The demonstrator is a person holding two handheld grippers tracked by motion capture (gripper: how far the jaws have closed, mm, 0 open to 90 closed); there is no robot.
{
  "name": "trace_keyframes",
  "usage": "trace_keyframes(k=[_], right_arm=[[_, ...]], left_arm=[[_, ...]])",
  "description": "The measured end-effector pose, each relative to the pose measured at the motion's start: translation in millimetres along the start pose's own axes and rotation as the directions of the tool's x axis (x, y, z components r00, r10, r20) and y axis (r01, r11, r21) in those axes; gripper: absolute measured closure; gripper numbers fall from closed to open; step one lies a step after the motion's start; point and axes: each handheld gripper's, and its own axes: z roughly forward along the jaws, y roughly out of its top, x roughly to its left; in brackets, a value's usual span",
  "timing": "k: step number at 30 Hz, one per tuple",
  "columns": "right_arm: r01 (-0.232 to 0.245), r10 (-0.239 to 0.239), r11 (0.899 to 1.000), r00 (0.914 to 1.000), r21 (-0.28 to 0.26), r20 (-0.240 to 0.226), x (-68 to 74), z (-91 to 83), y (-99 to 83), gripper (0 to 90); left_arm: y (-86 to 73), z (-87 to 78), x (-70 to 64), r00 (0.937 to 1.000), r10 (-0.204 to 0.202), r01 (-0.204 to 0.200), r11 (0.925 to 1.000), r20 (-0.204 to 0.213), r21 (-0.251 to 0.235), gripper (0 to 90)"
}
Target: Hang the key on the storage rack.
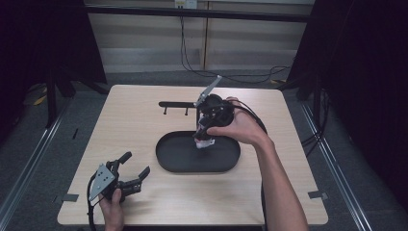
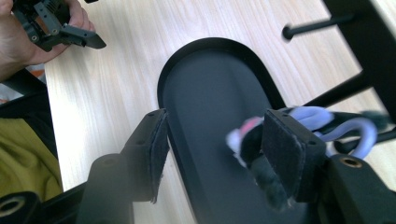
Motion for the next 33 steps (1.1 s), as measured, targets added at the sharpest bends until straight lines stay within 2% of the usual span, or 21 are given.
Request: trace_keyframes(k=[5, 7, 9, 10, 12, 16, 22, 24, 26, 28, 30, 32, 33], right_arm=[[-0.020, 0.021, 0.999, 0.9995, -0.050, 0.022, 6.4, 7.1, -22.4, 36.8], [-0.035, 0.037, 0.995, 0.9992, -0.091, 0.016, 9.1, 10.0, -32.1, 34.5], [-0.049, 0.052, 0.987, 0.9984, -0.155, 0.019, 10.7, 12.4, -42.6, 33.5], [-0.059, 0.062, 0.984, 0.9980, -0.170, 0.015, 11.9, 13.8, -47.7, 33.0], [-0.076, 0.079, 0.980, 0.9968, -0.184, 0.012, 14.7, 17.3, -58.1, 30.9], [-0.100, 0.109, 0.963, 0.9938, -0.249, 0.023, 22.9, 23.9, -80.3, 29.9], [-0.153, 0.174, 0.940, 0.9839, -0.305, 0.041, 34.6, 41.6, -112.2, 23.4], [-0.178, 0.206, 0.928, 0.9773, -0.328, 0.051, 38.0, 47.7, -123.0, 19.0], [-0.210, 0.248, 0.908, 0.9668, -0.362, 0.062, 41.2, 53.9, -135.2, 14.5], [-0.230, 0.274, 0.891, 0.9597, -0.392, 0.060, 45.6, 60.5, -147.7, 14.1], [-0.226, 0.281, 0.887, 0.9560, -0.404, 0.083, 50.9, 66.7, -158.1, 14.1], [-0.235, 0.310, 0.871, 0.9441, -0.431, 0.112, 55.0, 71.5, -168.1, 14.1], [-0.244, 0.331, 0.859, 0.9354, -0.450, 0.125, 56.3, 73.3, -173.6, 14.1]], left_arm=[[0.0, -0.1, 0.0, 1.0000, 0.000, 0.000, 1.0000, 0.000, 0.001, 15.2], [0.1, 0.0, 0.1, 1.0000, 0.001, -0.001, 1.0000, 0.000, 0.002, 15.2], [0.0, 0.0, 0.0, 1.0000, 0.000, 0.000, 1.0000, 0.000, 0.001, 15.2], [0.0, 0.0, 0.0, 1.0000, 0.000, 0.000, 1.0000, 0.000, 0.000, 15.2], [0.1, -0.1, 0.0, 1.0000, 0.000, 0.000, 1.0000, 0.000, 0.002, 15.2], [0.1, -0.1, 0.0, 1.0000, 0.000, 0.000, 1.0000, 0.001, 0.002, 15.2], [0.1, -0.1, 0.3, 1.0000, 0.005, -0.005, 1.0000, 0.001, 0.002, 15.2], [0.1, -0.1, 0.3, 1.0000, 0.004, -0.004, 1.0000, 0.001, 0.003, 15.2], [0.0, 0.0, 0.1, 1.0000, 0.000, 0.000, 1.0000, 0.001, 0.001, 15.2], [0.1, -0.1, 0.0, 1.0000, 0.000, 0.000, 1.0000, 0.001, 0.002, 15.2], [0.1, -0.1, 0.0, 1.0000, 0.000, 0.000, 1.0000, 0.000, 0.001, 15.2], [0.1, 0.0, 0.3, 1.0000, 0.004, -0.004, 1.0000, 0.001, 0.002, 15.2], [0.0, 0.0, -0.1, 1.0000, 0.000, 0.000, 1.0000, 0.000, 0.000, 15.2]])
